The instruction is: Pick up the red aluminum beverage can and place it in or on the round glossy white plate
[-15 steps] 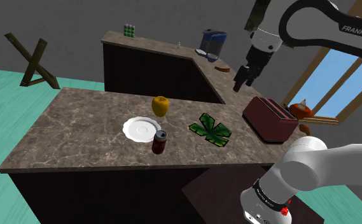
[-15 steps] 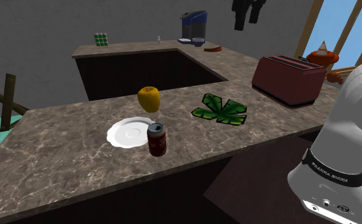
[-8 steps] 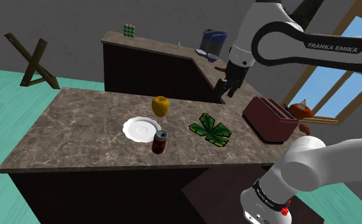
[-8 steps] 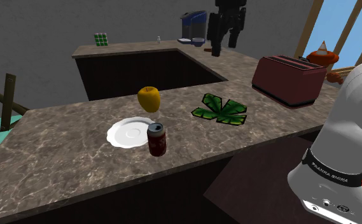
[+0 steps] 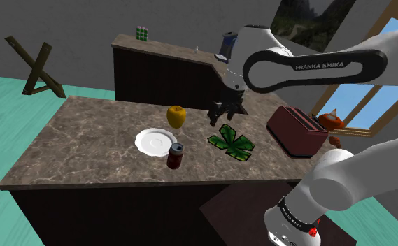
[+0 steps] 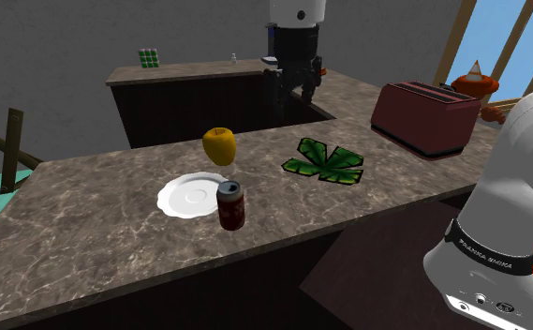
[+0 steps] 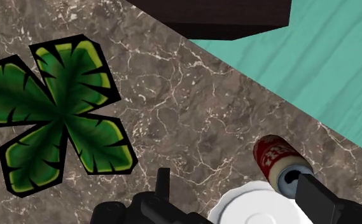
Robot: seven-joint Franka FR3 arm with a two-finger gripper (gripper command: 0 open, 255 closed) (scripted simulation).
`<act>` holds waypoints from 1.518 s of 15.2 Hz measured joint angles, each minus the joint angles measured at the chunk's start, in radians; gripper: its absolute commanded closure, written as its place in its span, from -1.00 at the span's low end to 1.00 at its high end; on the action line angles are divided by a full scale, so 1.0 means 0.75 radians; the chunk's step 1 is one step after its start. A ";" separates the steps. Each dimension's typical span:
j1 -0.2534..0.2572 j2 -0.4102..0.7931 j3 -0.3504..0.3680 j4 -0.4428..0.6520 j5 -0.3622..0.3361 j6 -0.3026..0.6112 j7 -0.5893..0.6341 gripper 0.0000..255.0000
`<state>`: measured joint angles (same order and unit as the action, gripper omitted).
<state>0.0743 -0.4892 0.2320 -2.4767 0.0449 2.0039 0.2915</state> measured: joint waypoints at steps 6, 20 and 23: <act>0.013 0.245 0.089 0.015 0.014 0.220 0.126 -1.00; 0.043 0.793 0.187 0.174 -0.144 0.579 0.409 -1.00; 0.044 0.828 0.182 0.166 -0.166 0.618 0.423 -1.00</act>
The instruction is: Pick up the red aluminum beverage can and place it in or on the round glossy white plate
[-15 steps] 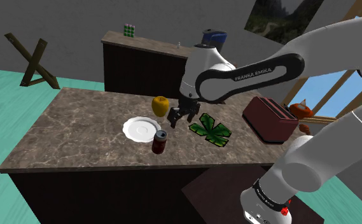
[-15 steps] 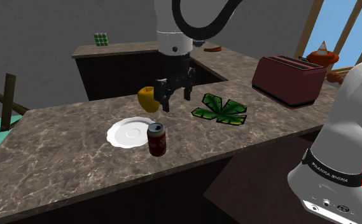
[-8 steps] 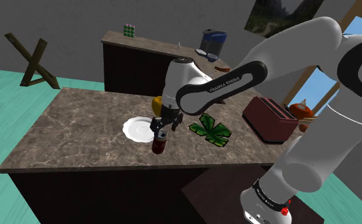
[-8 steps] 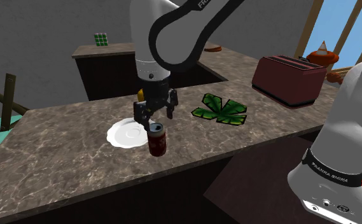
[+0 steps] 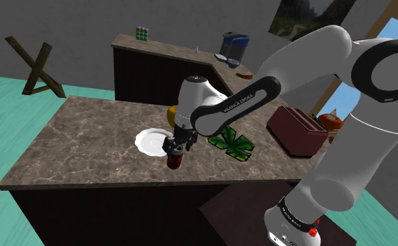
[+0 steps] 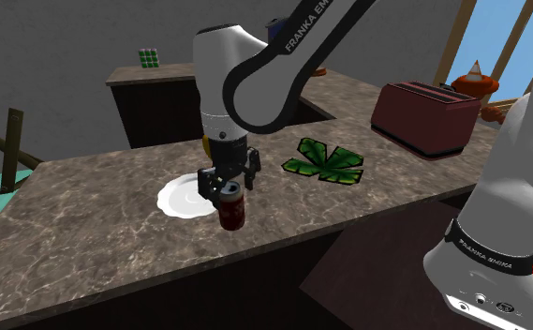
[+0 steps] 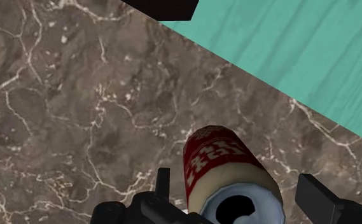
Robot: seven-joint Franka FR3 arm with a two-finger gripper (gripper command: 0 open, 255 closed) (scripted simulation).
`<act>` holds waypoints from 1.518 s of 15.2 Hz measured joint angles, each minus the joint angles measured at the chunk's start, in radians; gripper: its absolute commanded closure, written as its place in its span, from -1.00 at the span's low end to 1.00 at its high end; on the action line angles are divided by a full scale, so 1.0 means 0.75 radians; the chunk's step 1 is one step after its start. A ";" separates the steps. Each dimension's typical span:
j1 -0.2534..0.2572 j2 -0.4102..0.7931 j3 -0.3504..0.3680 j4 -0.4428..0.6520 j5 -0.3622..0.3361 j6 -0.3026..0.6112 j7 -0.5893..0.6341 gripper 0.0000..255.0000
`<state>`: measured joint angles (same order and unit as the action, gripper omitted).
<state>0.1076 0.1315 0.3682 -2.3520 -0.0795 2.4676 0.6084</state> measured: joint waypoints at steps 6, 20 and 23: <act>0.001 0.005 -0.001 -0.001 -0.004 0.006 0.003 -1.00; -0.002 -0.025 0.004 0.005 0.016 -0.027 -0.010 1.00; -0.006 -0.069 0.009 0.019 0.043 -0.081 -0.031 1.00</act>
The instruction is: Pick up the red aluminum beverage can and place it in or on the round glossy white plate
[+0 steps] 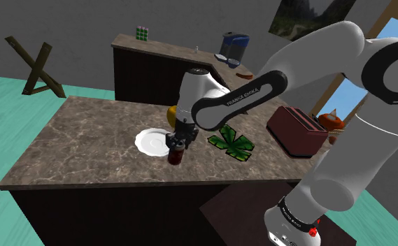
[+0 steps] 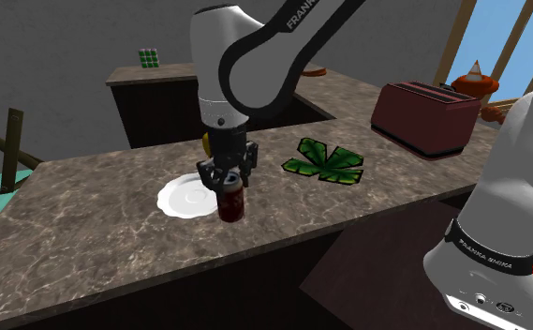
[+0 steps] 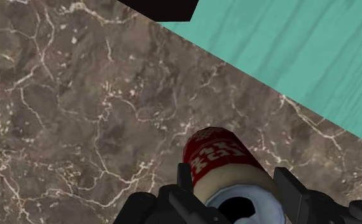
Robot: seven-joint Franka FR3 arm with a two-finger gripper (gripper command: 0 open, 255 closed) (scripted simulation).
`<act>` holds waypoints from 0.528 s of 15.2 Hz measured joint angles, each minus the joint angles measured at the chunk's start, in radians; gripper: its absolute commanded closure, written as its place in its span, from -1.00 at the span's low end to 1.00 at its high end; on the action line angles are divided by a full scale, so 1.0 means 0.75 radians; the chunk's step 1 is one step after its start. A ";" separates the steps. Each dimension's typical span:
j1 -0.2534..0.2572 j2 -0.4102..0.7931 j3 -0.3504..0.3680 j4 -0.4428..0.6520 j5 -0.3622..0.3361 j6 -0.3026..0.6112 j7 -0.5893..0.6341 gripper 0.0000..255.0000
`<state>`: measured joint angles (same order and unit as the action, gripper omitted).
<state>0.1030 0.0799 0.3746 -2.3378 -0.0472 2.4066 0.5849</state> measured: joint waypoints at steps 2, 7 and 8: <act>-0.002 -0.029 0.002 0.010 0.017 -0.036 -0.012 1.00; -0.004 -0.091 0.004 0.038 0.050 -0.121 -0.038 1.00; -0.005 -0.104 0.003 0.040 0.057 -0.136 -0.043 1.00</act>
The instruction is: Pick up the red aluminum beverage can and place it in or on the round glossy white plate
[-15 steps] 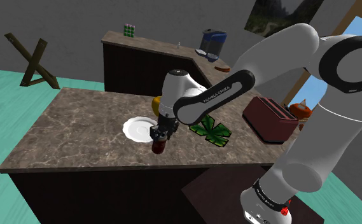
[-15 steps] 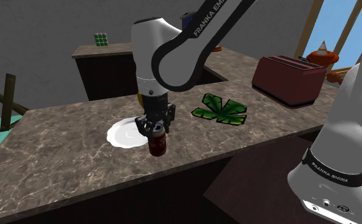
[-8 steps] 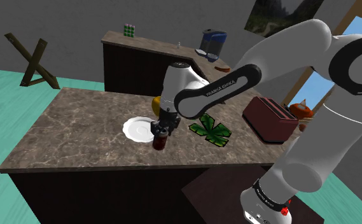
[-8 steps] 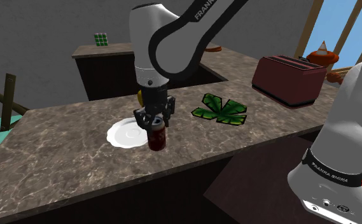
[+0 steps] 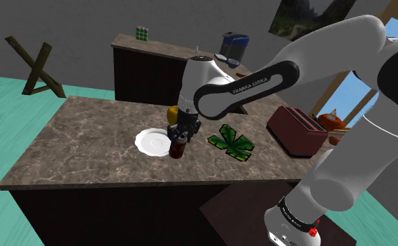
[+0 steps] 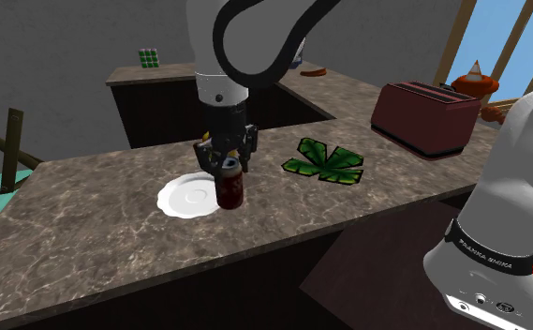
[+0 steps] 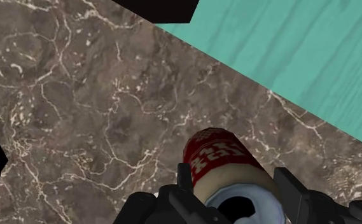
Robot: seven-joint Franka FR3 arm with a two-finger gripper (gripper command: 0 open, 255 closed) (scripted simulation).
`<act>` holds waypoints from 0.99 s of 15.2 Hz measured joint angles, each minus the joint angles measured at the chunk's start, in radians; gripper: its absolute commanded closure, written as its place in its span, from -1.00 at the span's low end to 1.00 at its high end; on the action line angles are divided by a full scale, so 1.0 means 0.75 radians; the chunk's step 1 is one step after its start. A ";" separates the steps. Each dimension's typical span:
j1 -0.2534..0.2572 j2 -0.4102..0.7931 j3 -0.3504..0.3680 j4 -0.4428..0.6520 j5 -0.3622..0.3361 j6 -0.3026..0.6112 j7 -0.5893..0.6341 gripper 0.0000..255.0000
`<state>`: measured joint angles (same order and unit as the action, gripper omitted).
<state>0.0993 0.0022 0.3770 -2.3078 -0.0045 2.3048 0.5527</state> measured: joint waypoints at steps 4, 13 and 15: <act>-0.004 -0.016 -0.004 0.054 0.008 -0.069 -0.013 1.00; -0.021 0.341 -0.053 0.600 -0.127 -0.280 -0.025 1.00; -0.019 0.436 -0.068 0.749 -0.153 -0.338 -0.040 1.00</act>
<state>0.0849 0.3293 0.3262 -1.7463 -0.1191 2.0512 0.5229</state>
